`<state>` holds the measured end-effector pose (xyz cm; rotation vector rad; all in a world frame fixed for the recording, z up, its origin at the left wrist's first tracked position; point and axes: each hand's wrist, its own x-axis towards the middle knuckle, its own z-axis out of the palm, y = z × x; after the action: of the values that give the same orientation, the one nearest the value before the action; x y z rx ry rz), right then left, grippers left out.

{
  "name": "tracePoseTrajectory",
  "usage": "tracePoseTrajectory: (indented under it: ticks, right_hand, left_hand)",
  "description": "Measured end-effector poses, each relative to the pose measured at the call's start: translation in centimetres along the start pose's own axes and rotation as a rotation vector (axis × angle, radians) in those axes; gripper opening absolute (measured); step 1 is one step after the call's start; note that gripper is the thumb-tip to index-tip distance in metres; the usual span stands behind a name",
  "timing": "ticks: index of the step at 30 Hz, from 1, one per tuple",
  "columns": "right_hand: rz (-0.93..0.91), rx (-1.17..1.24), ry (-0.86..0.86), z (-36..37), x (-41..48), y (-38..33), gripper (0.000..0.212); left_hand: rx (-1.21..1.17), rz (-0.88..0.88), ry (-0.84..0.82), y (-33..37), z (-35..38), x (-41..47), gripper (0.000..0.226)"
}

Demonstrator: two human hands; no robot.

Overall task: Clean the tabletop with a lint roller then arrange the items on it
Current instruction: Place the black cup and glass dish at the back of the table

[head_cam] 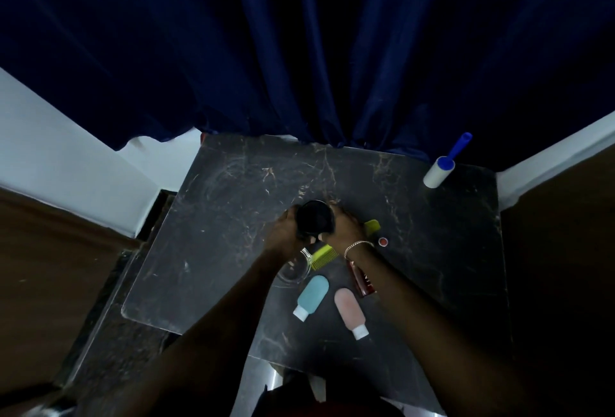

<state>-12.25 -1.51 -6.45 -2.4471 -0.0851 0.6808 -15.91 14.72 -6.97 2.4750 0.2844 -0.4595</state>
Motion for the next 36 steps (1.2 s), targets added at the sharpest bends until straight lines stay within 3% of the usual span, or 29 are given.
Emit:
tracePoseTrajectory:
  ticks: [3, 13, 36]
  right_hand:
    - [0.004, 0.070, -0.001, 0.0, -0.1, 0.0, 0.082]
    - [-0.151, 0.161, 0.031, 0.2, -1.4, -1.7, 0.066]
    - [-0.184, 0.264, 0.104, 7.5, 9.4, -20.3, 0.066]
  left_hand:
    - [-0.094, -0.023, 0.012, 0.4, 0.2, -0.3, 0.077]
    - [-0.211, 0.028, 0.081, -1.4, -1.5, -2.9, 0.074]
    - [-0.301, 0.131, 0.119, -15.9, -17.4, 6.3, 0.079]
